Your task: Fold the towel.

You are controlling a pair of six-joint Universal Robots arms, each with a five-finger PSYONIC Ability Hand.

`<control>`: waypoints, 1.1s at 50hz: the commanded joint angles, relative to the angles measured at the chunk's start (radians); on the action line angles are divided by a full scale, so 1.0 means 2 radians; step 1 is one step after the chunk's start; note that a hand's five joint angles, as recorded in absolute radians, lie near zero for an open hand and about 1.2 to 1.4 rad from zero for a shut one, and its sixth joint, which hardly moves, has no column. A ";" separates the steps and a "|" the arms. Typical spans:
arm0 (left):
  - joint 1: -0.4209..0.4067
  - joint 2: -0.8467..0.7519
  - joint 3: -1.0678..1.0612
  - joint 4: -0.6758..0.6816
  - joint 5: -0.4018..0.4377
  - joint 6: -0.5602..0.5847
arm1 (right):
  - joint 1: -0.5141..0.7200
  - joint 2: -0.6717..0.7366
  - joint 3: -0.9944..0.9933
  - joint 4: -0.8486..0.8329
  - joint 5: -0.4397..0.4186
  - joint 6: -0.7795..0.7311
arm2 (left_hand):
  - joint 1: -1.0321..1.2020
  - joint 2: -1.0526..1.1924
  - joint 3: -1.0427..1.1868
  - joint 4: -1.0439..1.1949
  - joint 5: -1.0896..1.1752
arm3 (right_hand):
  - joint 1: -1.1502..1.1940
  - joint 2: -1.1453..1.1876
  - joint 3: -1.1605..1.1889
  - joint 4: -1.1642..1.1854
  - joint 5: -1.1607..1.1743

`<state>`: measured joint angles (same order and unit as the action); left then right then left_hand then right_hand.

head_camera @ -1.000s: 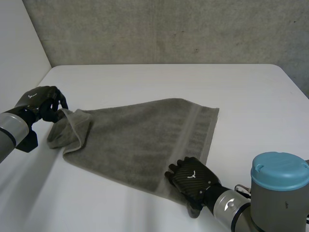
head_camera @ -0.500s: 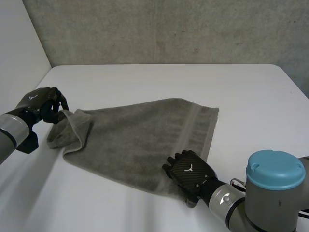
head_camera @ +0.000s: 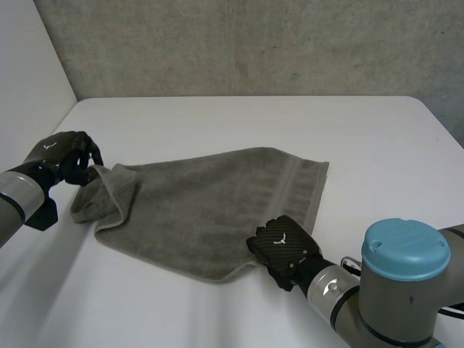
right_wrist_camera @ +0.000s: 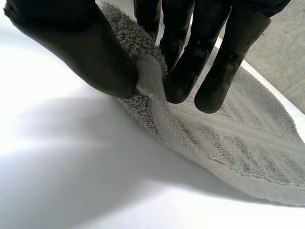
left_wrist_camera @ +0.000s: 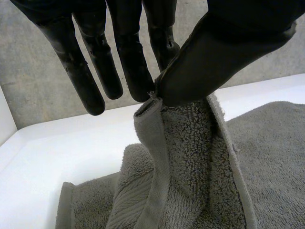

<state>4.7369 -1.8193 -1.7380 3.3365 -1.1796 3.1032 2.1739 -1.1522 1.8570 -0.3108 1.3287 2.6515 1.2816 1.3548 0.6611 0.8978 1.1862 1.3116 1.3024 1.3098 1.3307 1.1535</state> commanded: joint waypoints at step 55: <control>-0.056 -0.193 0.531 -0.042 -0.110 -0.042 | -0.110 0.190 -0.788 0.191 0.083 0.031 | 0.057 0.021 0.368 0.249 0.018 | 0.042 0.047 0.043 0.033 0.034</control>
<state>4.6380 -2.1561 -0.9174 3.2436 -1.3226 3.0677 1.9515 -0.8232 0.4813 0.2010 1.5074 2.6781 1.2820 1.3556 0.6611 0.8978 1.1862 1.3165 1.3074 1.3273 1.3400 1.1579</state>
